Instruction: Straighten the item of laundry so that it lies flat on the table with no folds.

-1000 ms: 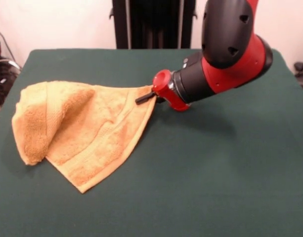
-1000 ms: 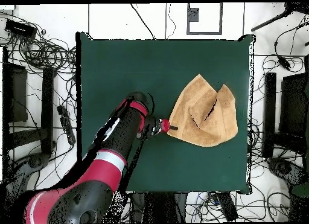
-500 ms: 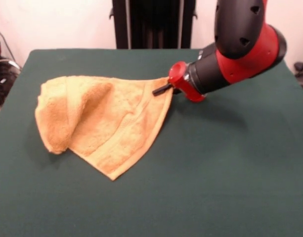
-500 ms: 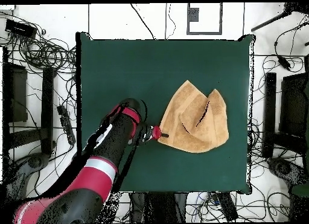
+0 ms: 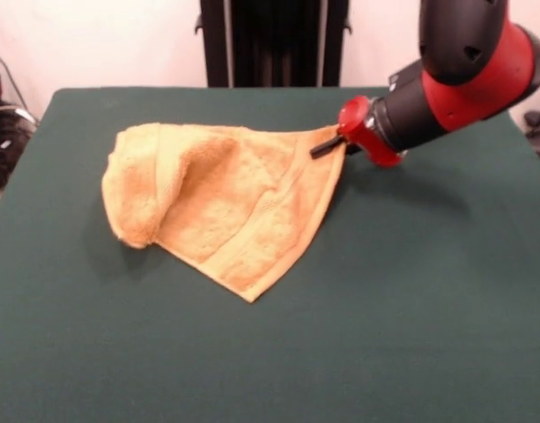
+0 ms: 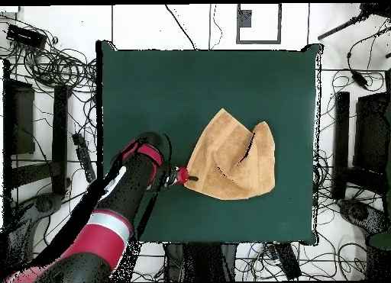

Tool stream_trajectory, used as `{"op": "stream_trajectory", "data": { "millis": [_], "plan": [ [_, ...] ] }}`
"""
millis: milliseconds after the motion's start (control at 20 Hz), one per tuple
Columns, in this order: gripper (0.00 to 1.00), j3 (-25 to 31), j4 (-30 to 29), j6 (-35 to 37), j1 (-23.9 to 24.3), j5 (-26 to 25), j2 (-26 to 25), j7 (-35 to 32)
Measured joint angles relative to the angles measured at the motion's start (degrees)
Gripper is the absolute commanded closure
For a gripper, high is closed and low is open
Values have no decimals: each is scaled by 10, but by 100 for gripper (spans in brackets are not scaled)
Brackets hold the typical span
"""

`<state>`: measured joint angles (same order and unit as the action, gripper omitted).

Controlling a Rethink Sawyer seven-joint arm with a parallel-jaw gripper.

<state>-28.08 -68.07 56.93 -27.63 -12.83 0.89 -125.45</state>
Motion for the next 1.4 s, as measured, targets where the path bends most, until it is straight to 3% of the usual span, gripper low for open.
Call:
{"op": "stream_trajectory", "data": {
  "millis": [1250,1300,1400],
  "plan": [
    [100,1,-89,0,-97,96,89,0],
    [0,1,-89,0,-100,106,92,-2],
    [0,1,-89,0,-101,111,94,-3]
  ]
}}
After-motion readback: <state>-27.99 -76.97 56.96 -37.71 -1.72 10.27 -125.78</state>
